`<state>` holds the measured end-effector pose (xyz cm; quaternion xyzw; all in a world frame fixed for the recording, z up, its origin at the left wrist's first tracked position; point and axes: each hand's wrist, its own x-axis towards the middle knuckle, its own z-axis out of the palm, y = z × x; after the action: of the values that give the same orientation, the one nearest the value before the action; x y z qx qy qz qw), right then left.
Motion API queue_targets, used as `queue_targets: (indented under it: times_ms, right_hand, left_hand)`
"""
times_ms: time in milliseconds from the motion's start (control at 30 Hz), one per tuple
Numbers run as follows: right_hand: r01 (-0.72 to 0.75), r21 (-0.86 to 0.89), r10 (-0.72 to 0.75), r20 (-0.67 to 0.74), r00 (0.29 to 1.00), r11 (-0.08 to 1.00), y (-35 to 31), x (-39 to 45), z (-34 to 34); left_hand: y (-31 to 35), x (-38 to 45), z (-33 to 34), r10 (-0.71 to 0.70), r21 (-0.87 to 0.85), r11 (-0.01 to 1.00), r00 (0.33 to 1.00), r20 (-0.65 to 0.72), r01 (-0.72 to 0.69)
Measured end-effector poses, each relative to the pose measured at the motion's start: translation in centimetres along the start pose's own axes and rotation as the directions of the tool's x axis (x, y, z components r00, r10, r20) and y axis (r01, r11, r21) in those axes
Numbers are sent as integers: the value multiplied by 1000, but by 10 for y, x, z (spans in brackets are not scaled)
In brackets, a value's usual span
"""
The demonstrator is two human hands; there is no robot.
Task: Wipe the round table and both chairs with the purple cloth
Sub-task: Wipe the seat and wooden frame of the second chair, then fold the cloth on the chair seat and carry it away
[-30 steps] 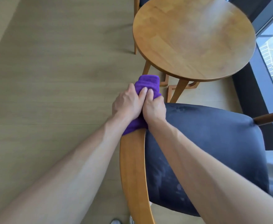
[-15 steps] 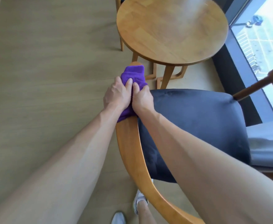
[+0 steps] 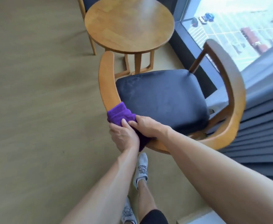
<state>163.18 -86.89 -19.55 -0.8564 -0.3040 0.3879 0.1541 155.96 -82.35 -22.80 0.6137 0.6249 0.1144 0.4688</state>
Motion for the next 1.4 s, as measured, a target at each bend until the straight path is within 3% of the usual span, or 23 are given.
queue_targets:
  times_ms: [67, 167, 367, 467, 533, 567, 633, 700, 867, 933, 1033, 1100, 1133, 1200, 1300, 1333, 1400]
  right_hand:
    - [-4, -109, 12, 76, 997, 994, 18, -22, -2]
    - [-18, -211, 41, 103, 994, 977, 40, -50, -11]
    - [11, -334, 33, 127, 991, 943, 77, -97, -47]
    - [13, -335, 32, 129, 991, 942, 92, -115, -62]
    - [6, -326, 40, 135, 990, 945, 102, -127, -76]
    - [1, -327, 45, 135, 990, 945, 106, -133, -84]
    - [7, -320, 31, 112, 993, 947, 115, -142, -100]
    - [3, -286, 24, 91, 996, 958, 118, -150, -113]
    - [-114, -91, 113, -15, 993, 989, 125, -163, -154]
    - [-189, 126, 204, -117, 972, 974, 127, -172, -183]
    - [-120, 491, 257, -221, 941, 863, 123, -184, -229]
    - [-25, 580, 197, -236, 951, 814, 116, -190, -258]
    - [35, 577, 131, -243, 961, 816, 111, -192, -271]
    - [117, 476, 11, -257, 966, 872, 100, -195, -295]
    - [44, -3, -42, -423, 905, 999, 80, -185, -319]
    - [-3, -136, -67, -504, 861, 991, 70, -179, -325]
    - [-59, -240, -108, -626, 773, 969, 49, -168, -339]
  left_hand:
    - [-2, -28, 6, -154, -71, 985, 986, 62, 159]
    - [0, -63, 18, -374, -109, 912, 911, 172, 395]
    - [7, -110, 28, -557, -139, 770, 762, 331, 623]
    - [22, -138, 28, -636, -213, 612, 635, 440, 761]
    - [39, -157, 27, -640, -211, 519, 540, 546, 828]
    - [46, -164, 29, -613, -200, 537, 542, 575, 819]
    - [65, -183, 30, -545, -117, 668, 589, 596, 735]
    - [79, -196, 31, -531, -96, 588, 473, 703, 803]
    - [117, -211, 36, -460, -70, 617, 431, 776, 784]
    - [151, -204, 34, -406, -40, 729, 479, 778, 683]
    - [207, -180, 31, -160, -119, 911, 604, 781, 396]
    - [244, -159, 26, 24, -159, 977, 663, 748, 144]
    - [262, -148, 22, 103, -162, 987, 662, 742, 27]
    - [296, -125, 16, 235, -128, 969, 637, 734, -211]
    - [343, -97, 8, 428, 46, 775, 577, 696, -631]
    - [358, -91, 5, 459, 84, 710, 550, 698, -699]
    - [386, -83, 1, 502, 102, 605, 478, 721, -789]
